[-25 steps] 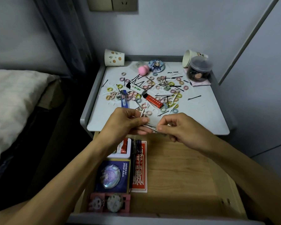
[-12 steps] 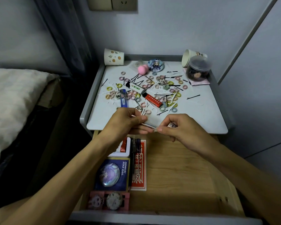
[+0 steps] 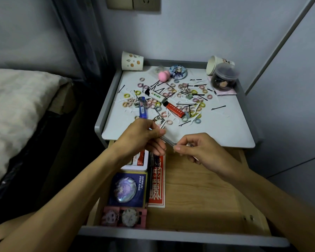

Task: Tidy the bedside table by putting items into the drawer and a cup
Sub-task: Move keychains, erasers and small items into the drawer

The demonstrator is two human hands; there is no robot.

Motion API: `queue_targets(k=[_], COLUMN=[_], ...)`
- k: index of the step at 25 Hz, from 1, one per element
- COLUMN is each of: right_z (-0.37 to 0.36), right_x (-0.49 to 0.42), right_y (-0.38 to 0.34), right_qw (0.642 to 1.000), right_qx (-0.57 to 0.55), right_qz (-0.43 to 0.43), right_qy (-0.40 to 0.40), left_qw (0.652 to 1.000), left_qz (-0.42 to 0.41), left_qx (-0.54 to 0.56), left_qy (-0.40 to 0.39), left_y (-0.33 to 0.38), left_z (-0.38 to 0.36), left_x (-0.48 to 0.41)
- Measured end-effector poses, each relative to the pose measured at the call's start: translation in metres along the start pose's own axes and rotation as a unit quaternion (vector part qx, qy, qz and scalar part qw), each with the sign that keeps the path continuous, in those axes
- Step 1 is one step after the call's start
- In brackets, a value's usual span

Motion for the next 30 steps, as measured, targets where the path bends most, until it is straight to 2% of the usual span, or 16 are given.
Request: queue_targets(k=[5, 7, 8, 9, 10, 11, 12, 13, 16, 20, 30], right_z=[-0.028, -0.038, -0.043, -0.046, -0.048, -0.049, -0.052, -0.054, -0.061, -0.057, -0.040], right_x=[0.022, 0.036, 0.043, 0.048, 0.052, 0.053, 0.052, 0.048, 0.032, 0.014, -0.016], right_y=[0.027, 0.053, 0.070, 0.090, 0.112, 0.132, 0.149, 0.161, 0.177, 0.172, 0.159], right_qw=[0.999, 0.996, 0.993, 0.988, 0.979, 0.965, 0.949, 0.934, 0.903, 0.898, 0.923], right_qx=[0.027, 0.030, 0.030, 0.016, -0.010, -0.041, -0.067, -0.086, -0.137, -0.108, 0.116], right_qz=[-0.035, -0.081, -0.113, -0.153, -0.203, -0.256, -0.303, -0.338, -0.383, -0.382, -0.337], right_qy=[-0.004, 0.001, -0.001, 0.003, 0.015, 0.034, 0.054, 0.075, 0.140, 0.190, 0.142], left_qw=[0.995, 0.987, 0.967, 0.920, 0.854, 0.800, 0.772, 0.762, 0.770, 0.766, 0.744], left_qz=[0.063, 0.069, 0.057, 0.043, 0.035, 0.038, 0.049, 0.059, 0.086, 0.093, 0.084], left_qx=[-0.042, -0.134, -0.249, -0.389, -0.511, -0.581, -0.611, -0.620, -0.610, -0.615, -0.647], left_qy=[-0.060, -0.048, -0.011, 0.038, 0.096, 0.143, 0.168, 0.179, 0.168, 0.162, 0.141], left_y=[-0.028, -0.041, -0.043, -0.042, -0.037, -0.034, -0.033, -0.035, -0.045, -0.052, -0.050], left_z=[-0.010, -0.003, 0.010, 0.025, 0.040, 0.052, 0.061, 0.066, 0.067, 0.065, 0.060], left_x=[0.010, 0.015, 0.018, 0.020, 0.025, 0.033, 0.039, 0.042, 0.040, 0.037, 0.035])
Point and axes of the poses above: each hand's wrist, its own x-axis away from the middle knuckle, its own z-axis out of the back of the hand, y = z × x, the point moved 10 cm from there along -x, towards the middle knuckle, and after that the axes turned 3 degrees about x, right-handed, at the moved point
